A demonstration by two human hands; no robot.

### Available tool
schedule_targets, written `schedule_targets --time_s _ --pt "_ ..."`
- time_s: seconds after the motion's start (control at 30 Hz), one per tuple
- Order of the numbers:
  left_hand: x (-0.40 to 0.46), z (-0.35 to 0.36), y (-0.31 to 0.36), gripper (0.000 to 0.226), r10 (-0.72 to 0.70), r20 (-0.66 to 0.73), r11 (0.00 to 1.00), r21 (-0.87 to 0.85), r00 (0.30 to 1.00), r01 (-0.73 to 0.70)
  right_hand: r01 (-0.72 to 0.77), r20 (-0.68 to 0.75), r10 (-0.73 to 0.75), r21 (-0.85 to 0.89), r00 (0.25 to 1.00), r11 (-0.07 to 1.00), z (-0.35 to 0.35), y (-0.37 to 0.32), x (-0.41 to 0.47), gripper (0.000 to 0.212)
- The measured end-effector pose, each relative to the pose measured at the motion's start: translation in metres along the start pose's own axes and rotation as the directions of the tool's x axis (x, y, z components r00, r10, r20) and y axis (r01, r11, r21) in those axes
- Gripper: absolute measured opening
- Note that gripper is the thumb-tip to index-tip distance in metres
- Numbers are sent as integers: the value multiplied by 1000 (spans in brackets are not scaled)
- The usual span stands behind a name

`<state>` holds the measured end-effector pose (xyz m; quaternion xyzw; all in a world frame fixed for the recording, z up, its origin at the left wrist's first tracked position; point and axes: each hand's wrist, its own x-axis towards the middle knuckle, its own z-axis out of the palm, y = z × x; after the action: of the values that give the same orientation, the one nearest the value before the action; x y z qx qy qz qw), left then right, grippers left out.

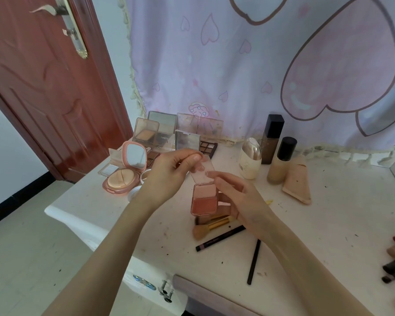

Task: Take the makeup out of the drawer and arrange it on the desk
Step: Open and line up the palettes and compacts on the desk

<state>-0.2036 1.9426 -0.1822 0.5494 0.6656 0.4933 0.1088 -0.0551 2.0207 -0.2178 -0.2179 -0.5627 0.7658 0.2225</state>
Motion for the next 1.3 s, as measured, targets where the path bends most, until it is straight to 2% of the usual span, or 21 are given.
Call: schedule_targets --time_s 0.07,0.17,0.23,0.37,0.5,0.6,0.7,0.83,0.9,0.97,1.13,1.2,1.3 --pt "4 0 4 19 -12 41 1000 6 999 12 76 -43 -78 -47 996 996 2 0 -1 28" --pt "6 5 8 19 -58 83 998 2 995 58 82 -122 -88 -57 989 995 2 1 0 12" --pt "2 10 8 26 -94 36 995 43 995 92 76 -167 -87 -69 982 995 0 3 2 14" --pt "-24 20 2 49 -143 -151 982 105 978 159 118 -241 -124 -40 963 992 -2 4 3 15" --pt "-57 33 -7 78 -208 -123 959 172 971 227 156 -305 -174 -86 936 984 -2 4 6 14" --pt "-70 39 -12 88 -245 -153 948 170 957 269 170 -299 -210 -152 931 974 1 5 7 13" --pt "-74 39 -13 85 -224 -220 954 148 949 260 171 -294 -209 -149 933 974 8 8 7 11" --pt "-79 33 -17 69 -128 -304 965 181 944 189 167 -254 -195 -125 948 978 18 8 12 10" --pt "-82 29 -23 68 -125 -353 951 223 927 213 145 -225 -190 -202 956 969 24 9 17 10" --pt "-86 26 -30 69 -118 -396 929 280 910 242 125 -208 -207 -350 956 928 30 10 24 14" --pt "-96 23 -44 65 -127 -475 869 369 871 328 92 -156 -268 -681 951 727 41 15 43 18" --pt "-98 23 -47 64 -123 -481 843 412 868 347 89 -150 -284 -727 947 681 44 17 50 16" --pt "-100 21 -48 61 -98 -488 798 482 867 362 64 -180 -272 -715 945 696 49 19 58 12"
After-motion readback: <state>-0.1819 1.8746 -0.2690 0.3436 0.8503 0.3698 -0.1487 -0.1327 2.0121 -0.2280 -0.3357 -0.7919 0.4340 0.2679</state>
